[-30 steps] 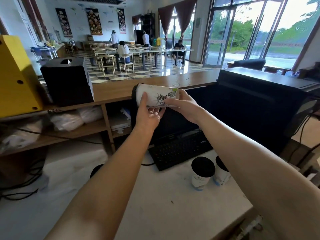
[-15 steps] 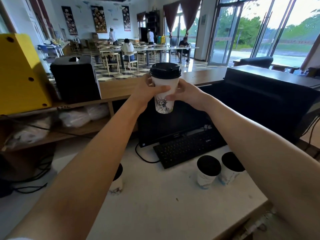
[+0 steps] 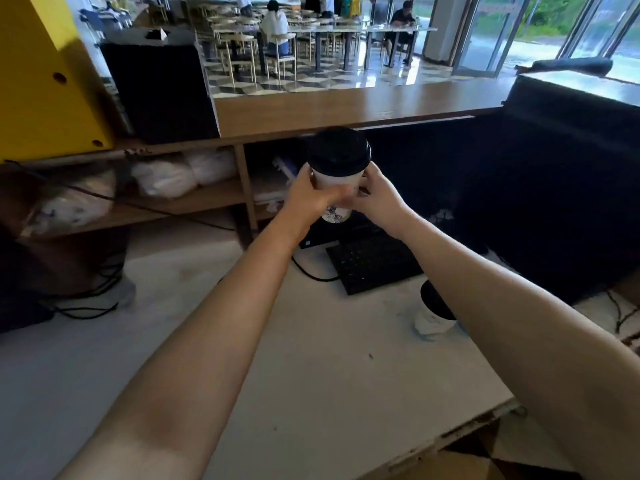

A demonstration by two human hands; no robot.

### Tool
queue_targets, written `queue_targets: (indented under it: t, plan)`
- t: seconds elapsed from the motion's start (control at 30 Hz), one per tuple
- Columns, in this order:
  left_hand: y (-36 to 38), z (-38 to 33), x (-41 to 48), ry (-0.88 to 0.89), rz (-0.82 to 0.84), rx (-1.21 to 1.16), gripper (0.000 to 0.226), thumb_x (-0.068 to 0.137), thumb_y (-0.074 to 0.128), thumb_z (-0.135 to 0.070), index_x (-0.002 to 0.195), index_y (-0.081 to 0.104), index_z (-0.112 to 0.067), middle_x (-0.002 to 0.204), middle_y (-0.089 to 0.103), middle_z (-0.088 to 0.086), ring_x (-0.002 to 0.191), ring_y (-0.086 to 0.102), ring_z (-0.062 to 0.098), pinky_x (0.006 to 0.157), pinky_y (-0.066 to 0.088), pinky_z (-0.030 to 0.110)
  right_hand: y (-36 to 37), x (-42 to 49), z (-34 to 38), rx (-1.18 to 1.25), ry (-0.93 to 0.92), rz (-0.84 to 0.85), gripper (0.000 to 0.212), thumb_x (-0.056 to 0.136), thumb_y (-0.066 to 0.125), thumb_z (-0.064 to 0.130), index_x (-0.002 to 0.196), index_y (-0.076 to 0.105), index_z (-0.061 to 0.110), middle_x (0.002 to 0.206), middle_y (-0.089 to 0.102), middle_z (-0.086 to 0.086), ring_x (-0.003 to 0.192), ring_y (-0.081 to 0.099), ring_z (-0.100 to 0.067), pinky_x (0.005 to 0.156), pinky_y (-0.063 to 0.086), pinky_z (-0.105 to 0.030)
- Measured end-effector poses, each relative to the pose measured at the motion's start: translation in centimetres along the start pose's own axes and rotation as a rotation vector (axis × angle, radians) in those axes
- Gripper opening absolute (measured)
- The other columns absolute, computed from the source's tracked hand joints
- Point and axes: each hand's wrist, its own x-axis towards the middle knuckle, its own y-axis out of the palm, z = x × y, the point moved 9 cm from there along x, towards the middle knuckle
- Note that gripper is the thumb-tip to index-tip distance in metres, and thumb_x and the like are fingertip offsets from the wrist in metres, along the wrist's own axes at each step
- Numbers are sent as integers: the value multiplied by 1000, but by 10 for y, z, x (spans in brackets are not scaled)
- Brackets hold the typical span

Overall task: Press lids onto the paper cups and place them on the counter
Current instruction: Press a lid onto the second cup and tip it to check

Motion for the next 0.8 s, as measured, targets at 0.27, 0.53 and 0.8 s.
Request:
queue_targets:
  t: [0.27,0.53,0.8]
  plan:
    - [-13,127,-55,-221,-145,-14,78,77,76,-23,143,33,-20,132,51,-5,115,52,10,70,46,12,73,-42,-106,11,127,127,66,76,72,-1,133,41,10,121,53,1,103,53,0,82,47,-7]
    - [-34,196,-91,-335,-245,20,79,78,74,-17,145,33,-19,130,53,-2,102,50,7,53,44,0,131,-73,-174,60,260,221,70,73,73,-5,134,41,8,121,51,3,110,50,-9,89,45,-10]
    - [-42,232,-100,-337,-250,48,71,78,74,-15,140,38,-16,135,52,2,121,52,17,79,50,13,152,-83,-199,72,292,259,79,73,73,-6,140,36,10,135,49,-5,120,47,-14,91,42,-11]
